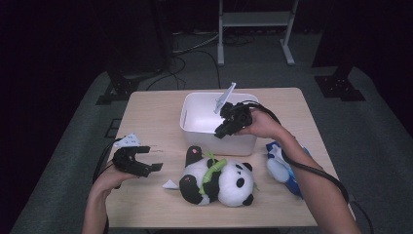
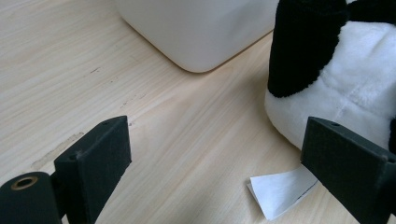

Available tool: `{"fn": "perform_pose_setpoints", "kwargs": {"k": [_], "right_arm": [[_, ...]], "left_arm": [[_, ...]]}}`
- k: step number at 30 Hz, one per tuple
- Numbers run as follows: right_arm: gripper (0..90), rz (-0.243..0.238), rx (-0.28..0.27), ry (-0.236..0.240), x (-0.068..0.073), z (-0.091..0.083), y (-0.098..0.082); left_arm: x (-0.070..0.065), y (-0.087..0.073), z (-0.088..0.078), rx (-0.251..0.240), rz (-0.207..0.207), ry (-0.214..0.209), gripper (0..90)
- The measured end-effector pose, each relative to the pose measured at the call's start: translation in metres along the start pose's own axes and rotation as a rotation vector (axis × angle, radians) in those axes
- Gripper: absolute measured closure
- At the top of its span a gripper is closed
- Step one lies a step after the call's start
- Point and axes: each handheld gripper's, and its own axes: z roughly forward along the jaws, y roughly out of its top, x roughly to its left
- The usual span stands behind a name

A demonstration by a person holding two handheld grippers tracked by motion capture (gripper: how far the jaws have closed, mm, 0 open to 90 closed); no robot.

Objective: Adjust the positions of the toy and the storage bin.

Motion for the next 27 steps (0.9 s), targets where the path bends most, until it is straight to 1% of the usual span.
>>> {"fn": "perform_pose_setpoints", "kwargs": {"k": [2, 3, 6, 8, 13, 14, 16, 21, 22, 25, 27], "right_arm": [[79.3, 0.001, 0.013, 0.006, 0.001, 0.003, 0.001], [81.3, -0.008, 0.012, 0.007, 0.001, 0.004, 0.001], [83.8, -0.007, 0.013, 0.007, 0.001, 0.006, 0.001], [84.5, -0.006, 0.014, 0.011, 0.001, 0.006, 0.001], [84.5, -0.027, 0.017, 0.021, 0.003, 0.006, 0.001], [82.8, -0.026, 0.018, 0.026, 0.003, 0.006, 0.001], [74.6, -0.007, 0.007, 0.022, 0.003, 0.004, 0.001], [68.7, 0.002, -0.031, 0.008, 0.009, -0.009, -0.002], [67.5, 0.0, -0.033, -0.002, 0.011, -0.011, -0.002], [63.9, -0.005, -0.051, -0.011, 0.019, -0.02, -0.005], [62.5, -0.004, -0.067, -0.006, 0.025, -0.025, -0.006]], "left_arm": [[0.001, 0.0, 0.0, -0.002, 0.001, 0.0, 7.4], [0.001, 0.0, 0.0, -0.003, 0.0, -0.001, 7.4], [0.001, 0.0, 0.001, -0.002, 0.002, -0.005, 7.4], [0.001, 0.0, 0.001, -0.003, 0.002, -0.003, 7.4], [0.002, 0.0, 0.0, -0.004, -0.003, -0.003, 7.4], [0.002, 0.0, 0.0, -0.003, -0.002, -0.002, 7.4], [0.002, -0.001, 0.0, -0.003, -0.003, -0.001, 7.4], [0.003, -0.002, 0.001, -0.003, -0.007, 0.003, 7.4], [0.003, -0.002, 0.001, -0.005, -0.007, 0.003, 7.4], [0.003, -0.002, 0.002, 0.001, -0.008, 0.004, 7.4], [0.003, -0.003, 0.002, 0.006, -0.012, 0.004, 7.4]]}}
